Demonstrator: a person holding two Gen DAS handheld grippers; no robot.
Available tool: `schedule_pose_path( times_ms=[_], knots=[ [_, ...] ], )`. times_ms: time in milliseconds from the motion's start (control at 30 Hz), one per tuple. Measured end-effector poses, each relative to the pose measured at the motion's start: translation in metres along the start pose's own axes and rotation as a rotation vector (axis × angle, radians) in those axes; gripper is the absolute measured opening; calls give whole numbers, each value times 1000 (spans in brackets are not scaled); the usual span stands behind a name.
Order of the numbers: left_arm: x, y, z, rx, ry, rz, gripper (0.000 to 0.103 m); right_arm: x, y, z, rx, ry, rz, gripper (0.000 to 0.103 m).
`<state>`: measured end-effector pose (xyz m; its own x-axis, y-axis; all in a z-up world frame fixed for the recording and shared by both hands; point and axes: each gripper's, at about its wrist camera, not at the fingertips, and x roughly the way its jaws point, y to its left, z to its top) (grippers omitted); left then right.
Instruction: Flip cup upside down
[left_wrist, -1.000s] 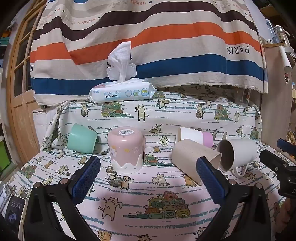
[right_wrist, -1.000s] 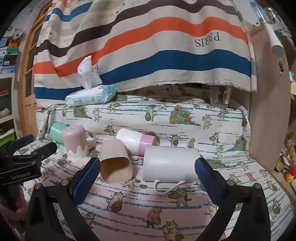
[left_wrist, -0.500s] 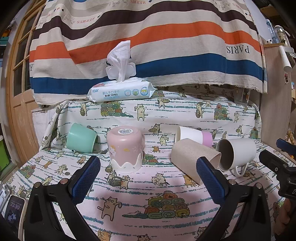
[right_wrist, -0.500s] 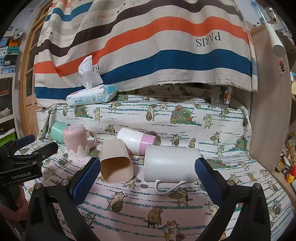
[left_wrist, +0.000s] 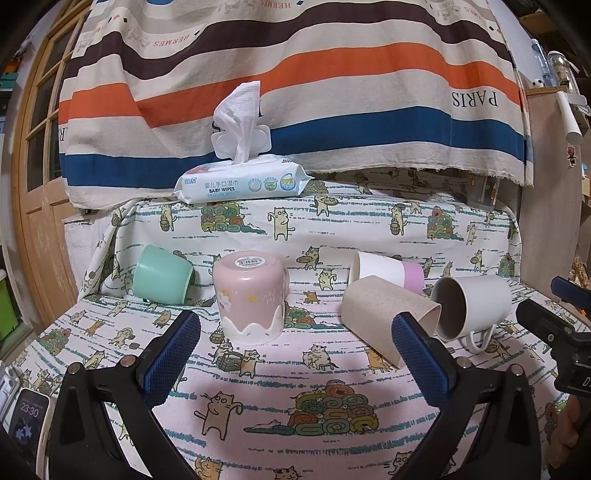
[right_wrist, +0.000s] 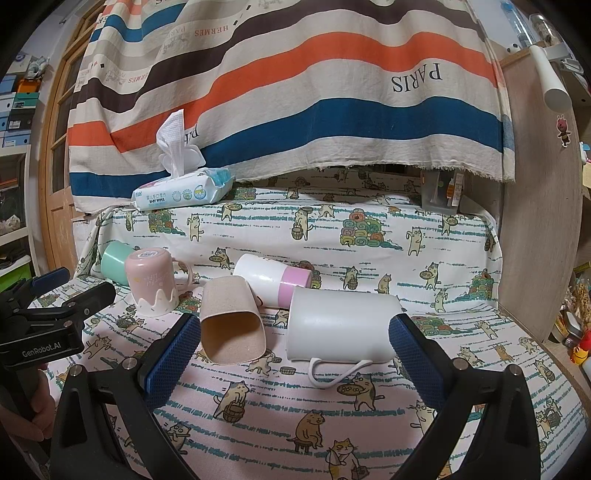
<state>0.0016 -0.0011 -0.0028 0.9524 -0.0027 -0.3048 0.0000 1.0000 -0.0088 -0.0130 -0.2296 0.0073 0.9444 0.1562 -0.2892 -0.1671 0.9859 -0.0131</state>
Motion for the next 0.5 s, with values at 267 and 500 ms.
schedule_pose_path(
  times_ms=[267, 500],
  knots=[
    [0, 0, 0, 1, -1, 0, 103, 1, -1, 0, 0, 2, 1, 103],
    [0, 0, 0, 2, -1, 2, 103, 1, 0, -1, 0, 2, 1, 103]
  ],
)
